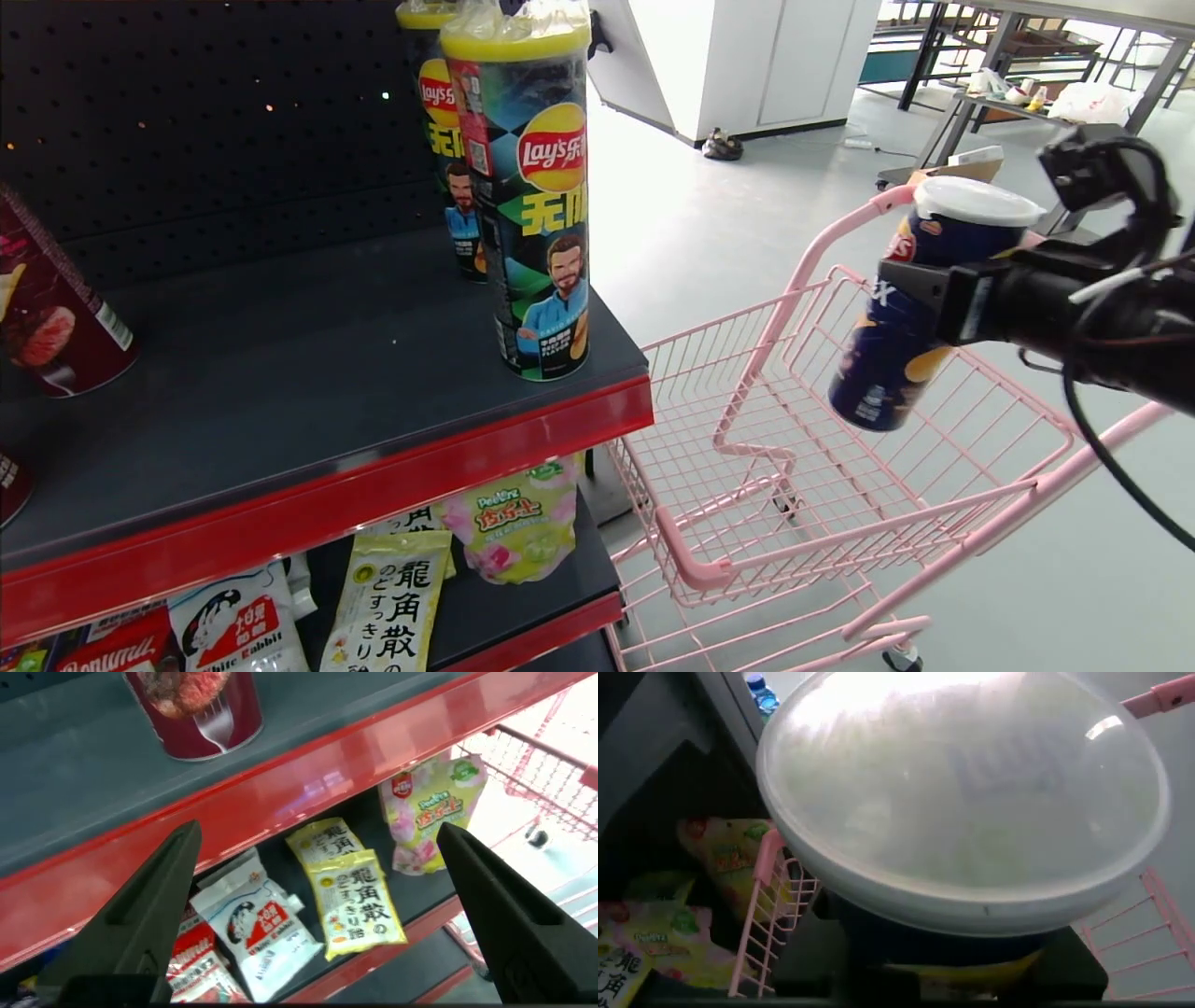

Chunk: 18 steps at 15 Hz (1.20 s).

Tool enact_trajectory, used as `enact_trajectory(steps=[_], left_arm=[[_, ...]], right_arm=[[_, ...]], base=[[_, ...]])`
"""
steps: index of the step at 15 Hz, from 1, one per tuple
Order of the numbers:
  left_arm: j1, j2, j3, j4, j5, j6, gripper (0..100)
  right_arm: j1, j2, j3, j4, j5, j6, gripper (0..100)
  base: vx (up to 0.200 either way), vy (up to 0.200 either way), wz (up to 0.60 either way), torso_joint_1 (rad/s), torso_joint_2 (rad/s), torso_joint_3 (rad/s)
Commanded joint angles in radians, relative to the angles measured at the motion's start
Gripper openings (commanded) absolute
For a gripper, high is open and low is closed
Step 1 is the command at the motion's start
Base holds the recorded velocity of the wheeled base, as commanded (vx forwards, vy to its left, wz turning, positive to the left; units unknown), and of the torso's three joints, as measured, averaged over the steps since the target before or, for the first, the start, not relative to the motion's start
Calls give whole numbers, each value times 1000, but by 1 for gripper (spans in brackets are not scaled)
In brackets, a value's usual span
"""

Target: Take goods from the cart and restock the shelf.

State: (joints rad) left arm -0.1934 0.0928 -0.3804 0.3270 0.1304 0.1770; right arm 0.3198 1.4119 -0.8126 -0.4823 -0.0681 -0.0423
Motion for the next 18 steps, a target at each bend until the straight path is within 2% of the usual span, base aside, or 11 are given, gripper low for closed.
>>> enact_trajectory(steps=[1,3,4,6,8,10,16,18], left_arm=[[5,5,3,0,0,4,100],[5,1,25,-5,0,4,100],[5,2,26,-5,0,10,100],[5,30,31,-6,12,67,100],[2,74,8,-8,12,75,100],[2,73,3,-8,12,81,100],[3,48,-8,-6,18,88,100],[3,36,-3,-6,17,102,100]], right_arm=[[-15,-318,154,133,-35,-42,0],[-27,-433,242,166,-48,-44,0],[-62,-496,285,191,-56,-47,0],[-146,-538,297,220,-52,-60,0],[-214,-541,297,226,-48,-64,0],[-226,-544,300,226,-48,-77,0],[-226,-588,323,234,-50,-113,0],[-228,-596,328,238,-53,-114,0]], base=[[0,0,0,0,0,0],[0,0,0,0,0,0],[0,0,0,0,0,0],[0,0,0,0,0,0],[0,0,0,0,0,0],[0,0,0,0,0,0],[-200,0,0,1,4,3],[0,0,0,0,0,0]])
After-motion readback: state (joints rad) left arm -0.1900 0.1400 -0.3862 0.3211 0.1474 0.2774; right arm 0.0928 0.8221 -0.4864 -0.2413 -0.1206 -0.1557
